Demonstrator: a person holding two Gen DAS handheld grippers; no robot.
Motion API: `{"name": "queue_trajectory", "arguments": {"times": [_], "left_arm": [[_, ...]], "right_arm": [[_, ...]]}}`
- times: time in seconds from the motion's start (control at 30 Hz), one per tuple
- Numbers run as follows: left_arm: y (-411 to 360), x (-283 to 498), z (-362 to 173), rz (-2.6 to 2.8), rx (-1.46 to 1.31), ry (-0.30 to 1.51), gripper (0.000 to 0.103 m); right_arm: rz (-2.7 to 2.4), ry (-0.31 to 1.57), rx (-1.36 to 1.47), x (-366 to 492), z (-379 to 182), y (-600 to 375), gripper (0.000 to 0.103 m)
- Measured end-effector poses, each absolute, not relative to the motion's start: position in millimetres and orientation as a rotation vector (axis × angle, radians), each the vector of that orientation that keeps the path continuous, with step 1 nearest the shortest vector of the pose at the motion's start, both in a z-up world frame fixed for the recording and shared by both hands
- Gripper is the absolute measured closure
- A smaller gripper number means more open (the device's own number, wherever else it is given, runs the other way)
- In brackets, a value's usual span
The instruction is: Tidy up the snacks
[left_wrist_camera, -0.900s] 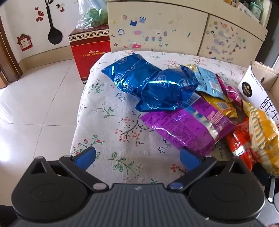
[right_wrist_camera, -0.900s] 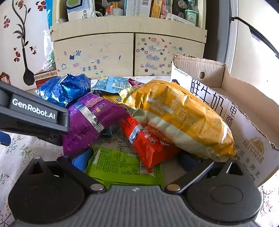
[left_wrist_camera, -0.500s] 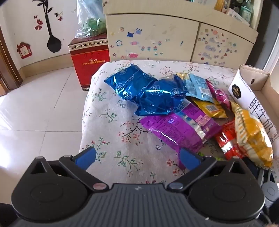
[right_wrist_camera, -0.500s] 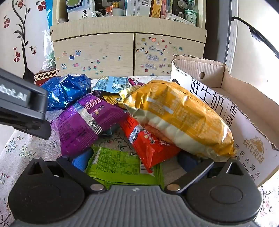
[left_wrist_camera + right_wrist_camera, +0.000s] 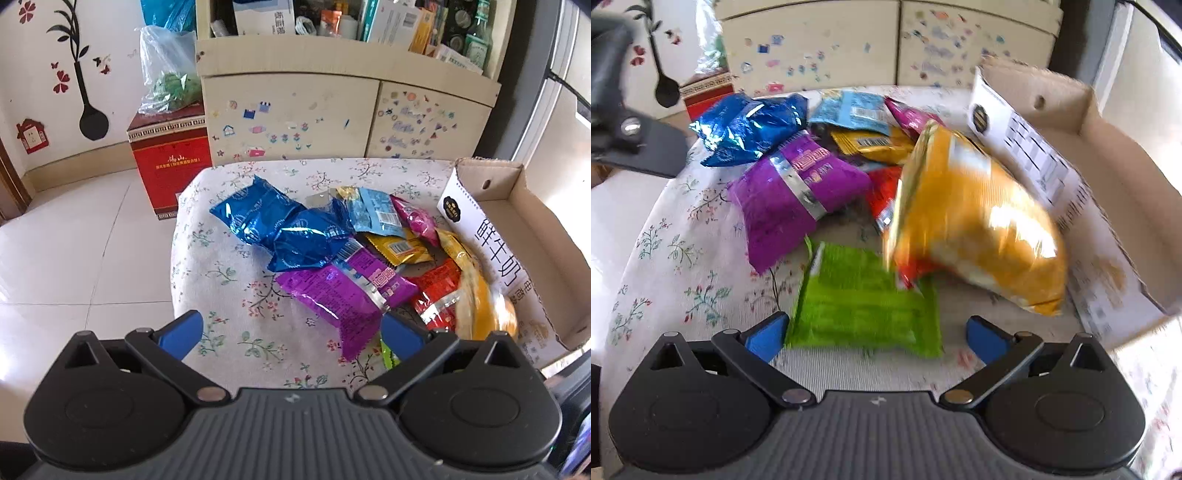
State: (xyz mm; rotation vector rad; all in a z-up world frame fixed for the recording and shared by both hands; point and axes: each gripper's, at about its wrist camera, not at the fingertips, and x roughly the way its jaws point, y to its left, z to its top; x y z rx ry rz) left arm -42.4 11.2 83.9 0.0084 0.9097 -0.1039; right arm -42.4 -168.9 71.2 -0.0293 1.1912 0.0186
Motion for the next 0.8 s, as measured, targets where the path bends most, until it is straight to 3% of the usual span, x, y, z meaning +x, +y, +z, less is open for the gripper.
{"name": "queue_trajectory", "arguments": {"times": [0.37,0.8], "left_arm": [[28,-58,97,-0.143,0.055,0.911,0.001],[18,-52,114,-0.136,0.118,0.883,0.001]], "right_arm": [[0.054,1.036,0.074,-86,141,-186,0.000],[0.003,1.098,0.100,-36,167,-217,0.000]]}}
